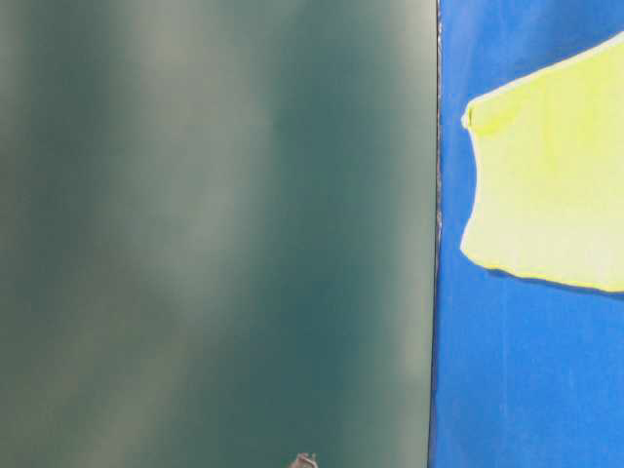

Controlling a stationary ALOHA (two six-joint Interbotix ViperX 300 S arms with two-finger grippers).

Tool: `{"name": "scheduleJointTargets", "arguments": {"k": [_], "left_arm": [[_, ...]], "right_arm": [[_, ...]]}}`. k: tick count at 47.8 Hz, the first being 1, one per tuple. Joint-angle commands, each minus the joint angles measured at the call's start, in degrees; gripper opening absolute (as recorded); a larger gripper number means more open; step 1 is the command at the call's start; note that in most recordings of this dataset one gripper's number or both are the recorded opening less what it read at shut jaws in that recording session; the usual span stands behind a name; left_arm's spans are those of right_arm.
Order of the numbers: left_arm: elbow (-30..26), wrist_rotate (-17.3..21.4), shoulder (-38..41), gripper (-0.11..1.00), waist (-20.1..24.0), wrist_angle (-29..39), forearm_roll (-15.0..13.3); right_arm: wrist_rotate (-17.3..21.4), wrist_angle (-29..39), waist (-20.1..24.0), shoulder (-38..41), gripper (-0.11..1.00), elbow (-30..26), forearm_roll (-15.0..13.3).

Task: Fold the yellow towel.
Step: 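Withdraw both grippers to the sides of the table, then move both grippers to the strip's far corners and grasp them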

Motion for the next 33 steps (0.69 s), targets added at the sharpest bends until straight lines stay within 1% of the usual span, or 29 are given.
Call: {"name": "scheduleJointTargets", "arguments": {"k": [1,14,19,24,30,33], "left_arm": [[-0.8,0.0,0.1,0.75,0.4,-0.6,-0.1],[-1.8,-0.2,1.8,0.75,1.0,-0.7,-0.1],[-4.0,-0.1,5.2,0.75,1.8,-2.9,-0.1],[-7.9,0.7,11.3,0.75,3.9,-3.9,-0.1],[-13.4,1.1,19.4,0.75,8.0,-3.4,0.1],[-16.3,1.1,23.9,0.75,10.5,-3.4,0.2]], "right_arm": [[-0.1,-0.9,0.1,-0.1,0.58,-0.8,0.3],[-0.1,-0.7,0.2,0.3,0.58,-1.1,0.7],[-0.1,-0.5,-0.6,1.6,0.58,-2.4,1.0],[-0.2,0.8,-3.3,5.9,0.58,-5.1,1.1],[-1.1,2.5,-6.9,13.7,0.58,-9.0,0.6],[-1.3,3.4,-8.6,18.6,0.58,-11.9,-0.4]]}}
